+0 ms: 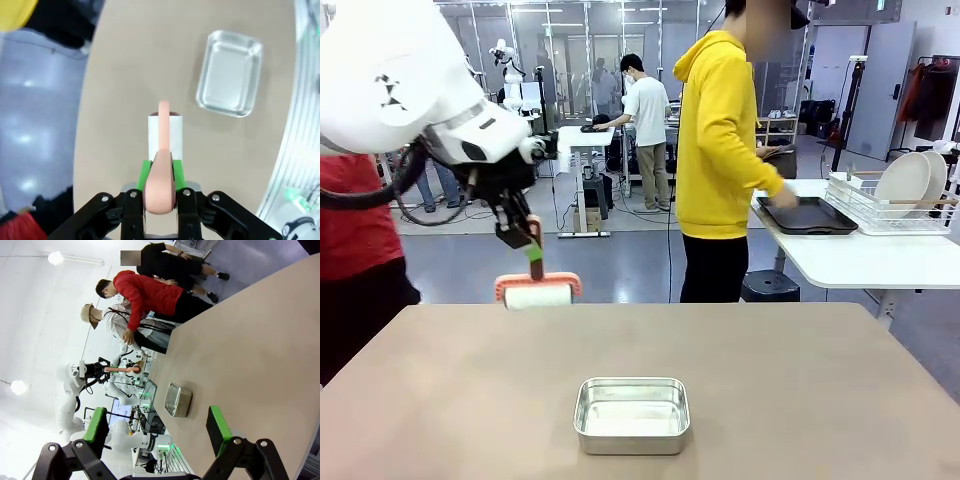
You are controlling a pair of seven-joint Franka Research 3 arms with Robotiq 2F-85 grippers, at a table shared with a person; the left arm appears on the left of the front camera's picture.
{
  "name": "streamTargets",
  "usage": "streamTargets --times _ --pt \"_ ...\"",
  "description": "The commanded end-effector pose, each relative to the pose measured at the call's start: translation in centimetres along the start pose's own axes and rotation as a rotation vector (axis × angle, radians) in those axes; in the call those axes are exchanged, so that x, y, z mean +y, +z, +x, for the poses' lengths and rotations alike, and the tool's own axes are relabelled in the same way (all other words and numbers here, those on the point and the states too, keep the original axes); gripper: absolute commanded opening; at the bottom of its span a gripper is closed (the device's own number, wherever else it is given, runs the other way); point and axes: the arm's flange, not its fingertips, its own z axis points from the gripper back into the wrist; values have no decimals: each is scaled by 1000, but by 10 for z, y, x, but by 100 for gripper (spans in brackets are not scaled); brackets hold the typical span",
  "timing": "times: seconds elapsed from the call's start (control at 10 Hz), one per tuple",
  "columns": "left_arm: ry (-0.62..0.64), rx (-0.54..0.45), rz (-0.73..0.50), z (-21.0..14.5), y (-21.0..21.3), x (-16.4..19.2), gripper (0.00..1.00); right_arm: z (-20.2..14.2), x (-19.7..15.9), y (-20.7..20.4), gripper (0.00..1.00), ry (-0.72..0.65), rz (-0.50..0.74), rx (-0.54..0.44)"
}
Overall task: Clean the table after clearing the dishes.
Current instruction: Place the Lint Roller back on top of the Airtight Container.
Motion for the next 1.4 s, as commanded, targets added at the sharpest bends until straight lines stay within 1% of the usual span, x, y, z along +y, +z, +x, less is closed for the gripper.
streamTargets --times 0.0,0.1,0.2,0.3,0.4,0.5,0.9,1.1,1.2,1.3 --pt "-80 -46 -38 8 -13 -27 21 -1 4 0 100 0 -5 13" --pt "-118 -46 -83 18 -21 -43 21 -1 4 0 100 0 -5 13" --pt "-129 -45 -114 25 -27 -56 21 -1 4 0 100 0 -5 13" --pt "-133 -44 -91 29 -30 -63 21 -1 4 0 100 0 -5 13" --pt "-88 -74 -63 31 -24 -61 21 -1 4 0 100 0 -5 13" --pt "-118 -16 -109 37 -35 -60 21 -1 4 0 100 0 -5 13" --pt "-112 -21 -112 38 -37 -61 21 -1 4 0 100 0 -5 13" --pt "-170 -107 -183 46 -62 -52 21 -1 4 0 100 0 -5 13" --pt "-167 -123 -190 49 -72 -48 21 -1 4 0 100 0 -5 13" --pt "-162 -124 -226 53 -81 -45 21 -1 4 0 100 0 -5 13"
